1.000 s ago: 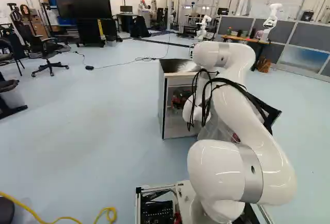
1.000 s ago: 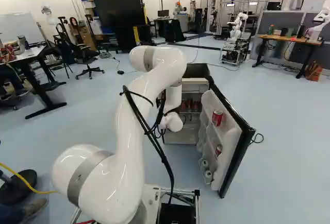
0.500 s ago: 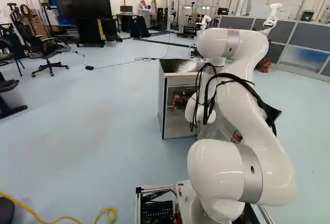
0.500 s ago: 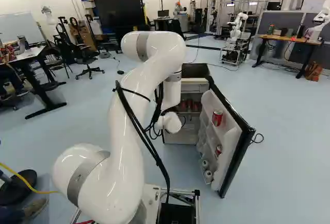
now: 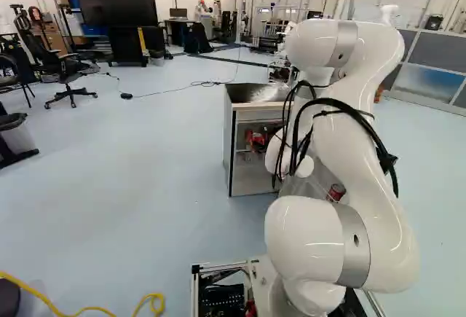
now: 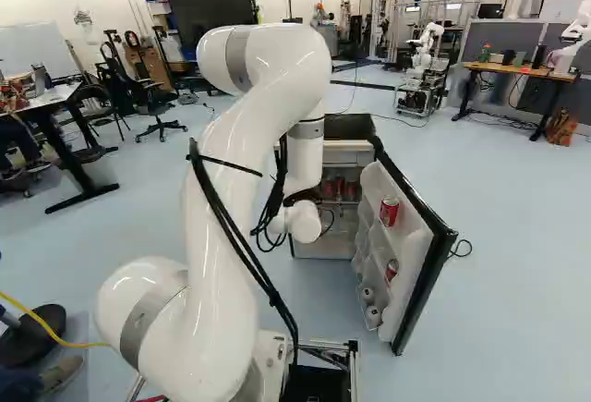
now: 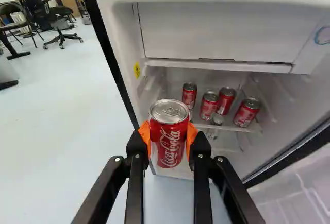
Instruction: Grab a drink from the fridge
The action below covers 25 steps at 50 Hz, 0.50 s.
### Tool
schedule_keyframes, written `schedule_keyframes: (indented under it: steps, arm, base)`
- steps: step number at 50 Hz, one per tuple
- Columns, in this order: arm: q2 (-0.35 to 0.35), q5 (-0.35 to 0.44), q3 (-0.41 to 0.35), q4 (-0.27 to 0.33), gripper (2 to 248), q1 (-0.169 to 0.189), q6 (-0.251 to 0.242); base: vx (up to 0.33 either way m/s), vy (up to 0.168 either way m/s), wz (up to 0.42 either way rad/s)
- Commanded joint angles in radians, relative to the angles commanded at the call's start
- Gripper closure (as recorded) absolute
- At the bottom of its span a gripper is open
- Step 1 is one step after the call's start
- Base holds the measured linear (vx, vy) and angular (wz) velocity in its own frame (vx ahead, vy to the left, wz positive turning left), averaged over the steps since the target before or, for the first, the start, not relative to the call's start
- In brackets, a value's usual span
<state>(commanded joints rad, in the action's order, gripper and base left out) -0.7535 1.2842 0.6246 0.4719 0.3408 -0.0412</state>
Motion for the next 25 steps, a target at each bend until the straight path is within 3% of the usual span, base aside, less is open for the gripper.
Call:
schedule_keyframes:
  steps: [12,25]
  arm:
    - [0.074,0.029,-0.077,-0.033,161,0.018,0.0]
    - [0.127,0.048,-0.109,-0.065,161,0.022,0.0]
  base:
    - [0.0,0.0,0.0]
    - [0.0,0.0,0.0]
